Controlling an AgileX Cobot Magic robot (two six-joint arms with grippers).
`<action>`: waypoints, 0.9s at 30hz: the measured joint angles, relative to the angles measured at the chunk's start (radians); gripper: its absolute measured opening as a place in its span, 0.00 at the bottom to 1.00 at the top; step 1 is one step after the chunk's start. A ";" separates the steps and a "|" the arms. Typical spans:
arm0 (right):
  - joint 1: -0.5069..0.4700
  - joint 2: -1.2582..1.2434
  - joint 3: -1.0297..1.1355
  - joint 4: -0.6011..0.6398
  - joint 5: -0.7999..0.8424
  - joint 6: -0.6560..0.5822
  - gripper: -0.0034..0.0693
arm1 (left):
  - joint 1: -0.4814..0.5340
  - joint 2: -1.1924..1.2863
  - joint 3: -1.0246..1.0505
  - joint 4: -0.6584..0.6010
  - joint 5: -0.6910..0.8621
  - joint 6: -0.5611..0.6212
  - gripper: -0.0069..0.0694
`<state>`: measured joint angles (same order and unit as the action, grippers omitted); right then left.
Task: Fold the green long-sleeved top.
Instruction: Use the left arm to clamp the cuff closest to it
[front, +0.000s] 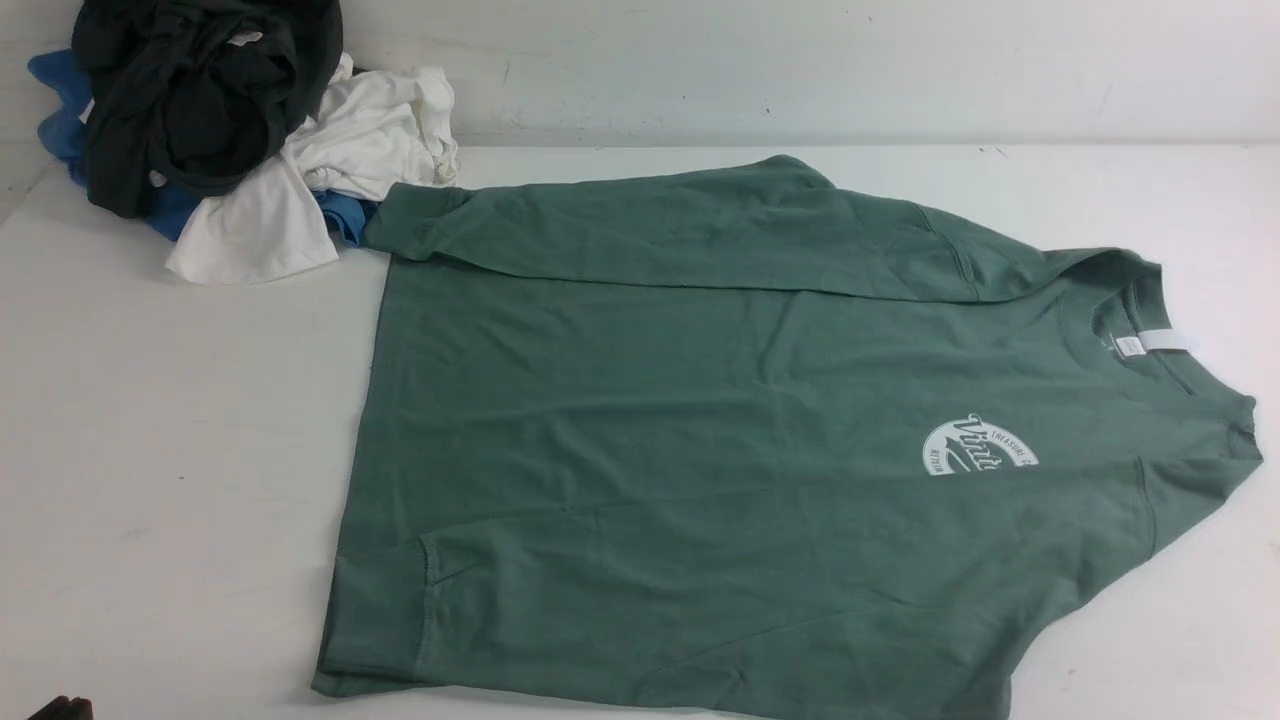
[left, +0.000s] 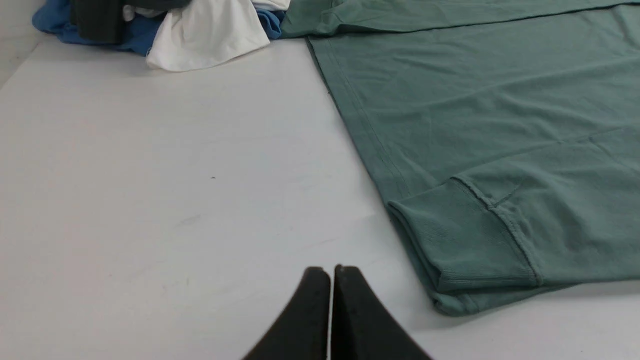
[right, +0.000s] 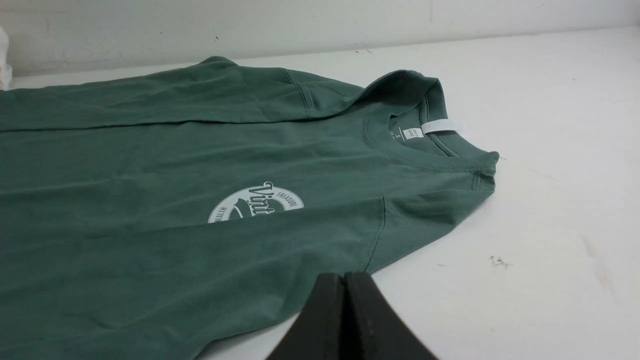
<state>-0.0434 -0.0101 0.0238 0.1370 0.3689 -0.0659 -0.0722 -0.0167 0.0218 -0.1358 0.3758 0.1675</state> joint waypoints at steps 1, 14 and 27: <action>0.000 0.000 0.000 0.000 0.000 0.000 0.03 | 0.000 0.000 0.000 0.000 0.000 0.000 0.08; 0.000 0.000 0.000 0.000 0.000 0.000 0.03 | 0.000 0.000 0.000 0.000 0.000 0.000 0.08; 0.000 0.000 0.000 0.000 0.000 0.000 0.03 | 0.000 0.000 0.000 0.026 0.000 0.018 0.08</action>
<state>-0.0434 -0.0101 0.0238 0.1370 0.3689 -0.0659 -0.0722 -0.0167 0.0218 -0.1095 0.3758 0.1851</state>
